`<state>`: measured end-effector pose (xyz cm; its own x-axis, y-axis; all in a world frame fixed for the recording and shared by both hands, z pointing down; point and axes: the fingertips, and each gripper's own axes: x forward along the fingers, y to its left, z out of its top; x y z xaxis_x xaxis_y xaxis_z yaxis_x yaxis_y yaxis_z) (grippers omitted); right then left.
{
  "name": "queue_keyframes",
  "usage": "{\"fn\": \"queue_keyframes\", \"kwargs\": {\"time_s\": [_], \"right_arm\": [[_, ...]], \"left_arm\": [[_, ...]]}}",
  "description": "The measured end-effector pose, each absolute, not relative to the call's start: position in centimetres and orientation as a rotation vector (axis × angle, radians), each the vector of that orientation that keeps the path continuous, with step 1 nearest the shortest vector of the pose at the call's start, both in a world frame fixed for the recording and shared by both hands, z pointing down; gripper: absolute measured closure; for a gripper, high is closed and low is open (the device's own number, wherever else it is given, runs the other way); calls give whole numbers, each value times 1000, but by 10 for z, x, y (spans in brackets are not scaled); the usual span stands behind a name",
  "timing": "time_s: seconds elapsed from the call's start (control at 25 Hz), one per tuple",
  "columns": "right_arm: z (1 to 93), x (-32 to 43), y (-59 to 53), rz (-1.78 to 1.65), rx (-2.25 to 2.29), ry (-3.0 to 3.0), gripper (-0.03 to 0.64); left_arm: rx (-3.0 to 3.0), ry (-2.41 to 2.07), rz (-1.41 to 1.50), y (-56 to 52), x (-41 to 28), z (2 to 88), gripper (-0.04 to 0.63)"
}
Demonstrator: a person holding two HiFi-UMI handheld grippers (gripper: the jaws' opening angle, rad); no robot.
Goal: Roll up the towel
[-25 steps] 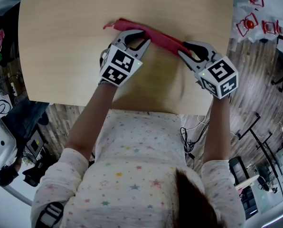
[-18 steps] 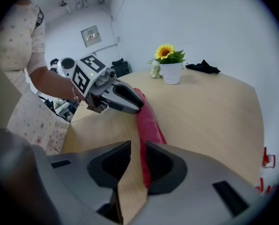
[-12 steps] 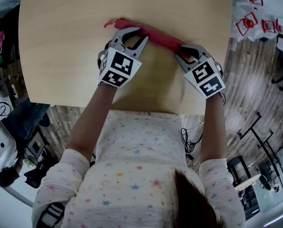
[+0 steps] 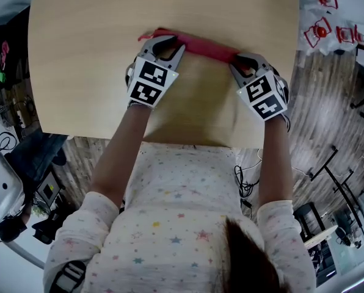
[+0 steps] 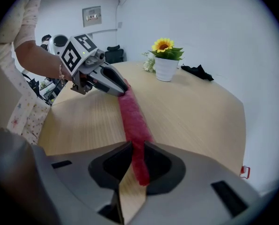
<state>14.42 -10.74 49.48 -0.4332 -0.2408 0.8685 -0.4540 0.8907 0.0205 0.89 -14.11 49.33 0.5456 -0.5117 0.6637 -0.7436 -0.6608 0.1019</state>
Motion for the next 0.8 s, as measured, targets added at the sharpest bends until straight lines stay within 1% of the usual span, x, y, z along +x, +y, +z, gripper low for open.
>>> {"fn": "queue_keyframes", "kwargs": {"time_s": [0.24,0.52,0.6,0.8], "right_arm": [[475,139,-109,303,564,-2079,538],[430,137,-108,389,757,-2163,542],[413,135,-110,385,837,-2189,553],[365,124,-104,388,1032,-2275,616]], "left_arm": [[2441,-1088,785,-141,-4,471,502],[2478,-1156,671,-139,-28,428,502],[2497,-1188,626,-139,-35,413,502],[2564,-1189,503,-128,-48,372,530]]}}
